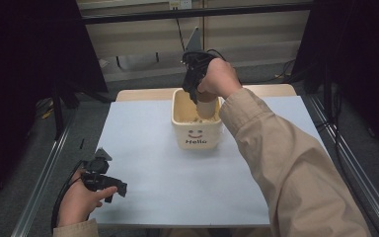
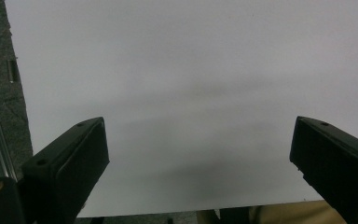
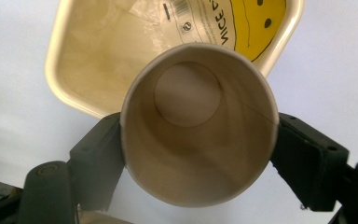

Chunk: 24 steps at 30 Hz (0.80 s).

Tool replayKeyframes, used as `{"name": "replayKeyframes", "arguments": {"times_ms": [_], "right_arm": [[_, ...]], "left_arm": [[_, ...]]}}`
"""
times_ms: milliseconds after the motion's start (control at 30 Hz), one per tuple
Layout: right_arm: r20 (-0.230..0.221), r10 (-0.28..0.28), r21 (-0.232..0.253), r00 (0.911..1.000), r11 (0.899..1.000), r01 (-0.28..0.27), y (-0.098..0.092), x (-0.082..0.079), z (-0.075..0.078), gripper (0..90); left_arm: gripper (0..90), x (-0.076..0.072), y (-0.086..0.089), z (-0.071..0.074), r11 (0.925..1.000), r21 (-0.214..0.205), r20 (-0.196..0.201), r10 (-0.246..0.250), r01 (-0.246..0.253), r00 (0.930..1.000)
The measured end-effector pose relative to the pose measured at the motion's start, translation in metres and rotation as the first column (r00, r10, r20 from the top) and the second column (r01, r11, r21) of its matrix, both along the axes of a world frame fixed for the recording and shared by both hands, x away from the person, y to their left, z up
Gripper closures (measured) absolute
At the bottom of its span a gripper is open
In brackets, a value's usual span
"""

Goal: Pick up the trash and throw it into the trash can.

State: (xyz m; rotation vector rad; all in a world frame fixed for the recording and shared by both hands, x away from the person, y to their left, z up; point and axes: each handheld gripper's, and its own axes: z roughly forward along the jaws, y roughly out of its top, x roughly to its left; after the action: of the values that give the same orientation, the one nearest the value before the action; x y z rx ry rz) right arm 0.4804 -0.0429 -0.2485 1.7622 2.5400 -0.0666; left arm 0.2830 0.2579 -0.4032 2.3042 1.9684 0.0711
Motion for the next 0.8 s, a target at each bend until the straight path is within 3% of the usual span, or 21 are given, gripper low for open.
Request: {"name": "replayKeyframes", "arguments": {"times_ms": [200,267,533,667,800], "right_arm": [[0.029,-0.013,0.007,0.9995,1.000,0.013,-0.003,0.001,0.002,16.9],[0.014,-0.015,0.003,0.9998,1.000,0.015,-0.004,0.002,0.001,11.4],[0.012,-0.028,0.021,0.9995,0.999,0.028,-0.008,0.000,0.007,8.5],[0.012,-0.036,0.035,0.9993,0.999,0.036,-0.012,-0.002,0.015,7.1],[0.026,-0.042,0.041,0.9988,0.998,0.041,-0.018,-0.005,0.035,6.6]], "left_arm": [[4.3,0.000,0.000,0.000,1.0000,0.003,0.005,-0.003,0.003,1.0000],[4.4,0.000,0.000,0.000,1.0000,0.002,0.003,-0.001,0.001,1.0000],[4.3,0.000,0.000,0.001,1.0000,0.004,0.005,-0.005,0.005,1.0000],[4.4,0.000,0.000,0.001,1.0000,0.003,0.004,-0.005,0.005,1.0000],[4.3,0.000,0.000,0.002,0.9999,0.006,0.005,-0.011,0.011,0.9999]]}}
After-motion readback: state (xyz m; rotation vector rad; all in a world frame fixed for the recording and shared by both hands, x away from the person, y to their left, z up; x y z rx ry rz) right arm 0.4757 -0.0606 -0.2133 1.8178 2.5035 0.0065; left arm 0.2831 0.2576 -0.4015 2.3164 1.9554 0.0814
